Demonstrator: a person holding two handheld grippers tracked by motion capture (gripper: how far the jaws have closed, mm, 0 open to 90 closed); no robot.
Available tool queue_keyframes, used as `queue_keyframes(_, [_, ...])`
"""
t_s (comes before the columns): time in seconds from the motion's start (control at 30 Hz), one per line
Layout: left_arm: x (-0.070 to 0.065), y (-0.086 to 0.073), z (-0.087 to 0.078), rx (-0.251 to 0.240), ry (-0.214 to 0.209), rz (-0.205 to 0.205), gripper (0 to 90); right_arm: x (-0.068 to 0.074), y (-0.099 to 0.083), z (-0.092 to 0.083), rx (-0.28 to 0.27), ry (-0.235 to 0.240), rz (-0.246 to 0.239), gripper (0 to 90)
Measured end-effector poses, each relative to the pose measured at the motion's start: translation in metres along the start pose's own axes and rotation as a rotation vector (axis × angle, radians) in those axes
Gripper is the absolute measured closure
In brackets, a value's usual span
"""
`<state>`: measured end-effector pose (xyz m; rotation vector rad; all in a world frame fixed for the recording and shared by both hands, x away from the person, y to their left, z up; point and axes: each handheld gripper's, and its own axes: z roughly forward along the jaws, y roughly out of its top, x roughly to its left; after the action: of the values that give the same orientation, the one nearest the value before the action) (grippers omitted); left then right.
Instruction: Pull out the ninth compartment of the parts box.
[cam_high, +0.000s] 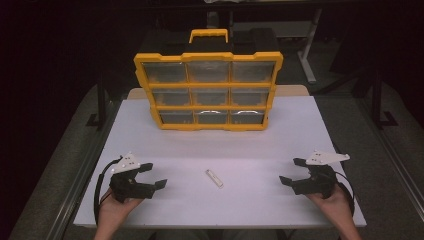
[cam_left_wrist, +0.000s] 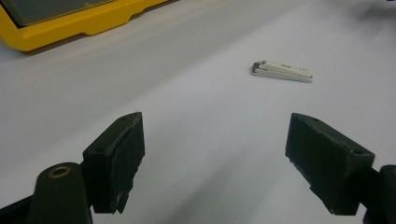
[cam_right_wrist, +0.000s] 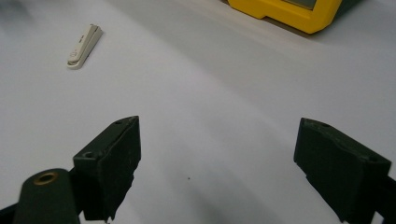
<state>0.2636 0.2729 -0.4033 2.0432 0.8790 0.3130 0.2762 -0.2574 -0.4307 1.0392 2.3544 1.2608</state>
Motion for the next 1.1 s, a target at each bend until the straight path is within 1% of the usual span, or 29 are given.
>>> queue_keyframes(0.17, [0.0009, -0.0008, 0.0026, 0.009, -0.017, -0.005, 20.7, -0.0038, -0.0021, -0.0001, 0.003, -0.003, 0.010, 13.9])
queue_keyframes(0.33, [0.0016, -0.0005, 0.0028, 0.010, -0.021, -0.012, 20.7, -0.0044, -0.0035, 0.0007, 0.004, -0.002, 0.015, 13.9])
queue_keyframes(0.37, [0.0019, -0.0007, 0.0030, 0.010, -0.021, -0.019, 20.7, -0.0045, -0.0037, 0.0011, 0.003, -0.001, 0.015, 13.9])
queue_keyframes(0.5, [0.0034, -0.0013, 0.0039, 0.012, -0.030, -0.016, 20.7, -0.0047, -0.0042, 0.0020, 0.006, 0.002, 0.019, 13.9])
queue_keyframes(0.6, [0.0037, -0.0014, 0.0037, 0.014, -0.026, -0.016, 20.7, -0.0053, -0.0042, 0.0026, 0.008, 0.001, 0.010, 13.9])
queue_keyframes(0.7, [0.0044, -0.0019, 0.0032, 0.003, -0.027, -0.024, 20.7, -0.0059, -0.0041, 0.0025, 0.007, 0.002, 0.009, 13.9])
queue_keyframes(0.8, [0.0044, -0.0023, 0.0030, 0.006, -0.027, -0.026, 20.7, -0.0060, -0.0040, 0.0025, 0.005, 0.004, 0.011, 13.9])
queue_keyframes(0.9, [0.0029, -0.0034, 0.0030, 0.006, -0.026, -0.037, 20.7, -0.0058, -0.0032, 0.0027, -0.001, 0.007, 0.011, 13.9])
queue_keyframes(1.0, [0.0026, -0.0030, 0.0018, 0.003, -0.024, -0.024, 20.7, -0.0047, -0.0024, 0.0025, -0.002, 0.008, 0.005, 13.9])
queue_keyframes(1.1, [0.0002, -0.0015, 0.0012, -0.005, -0.030, -0.030, 20.7, -0.0036, -0.0023, 0.0019, -0.005, 0.010, 0.001, 13.9])
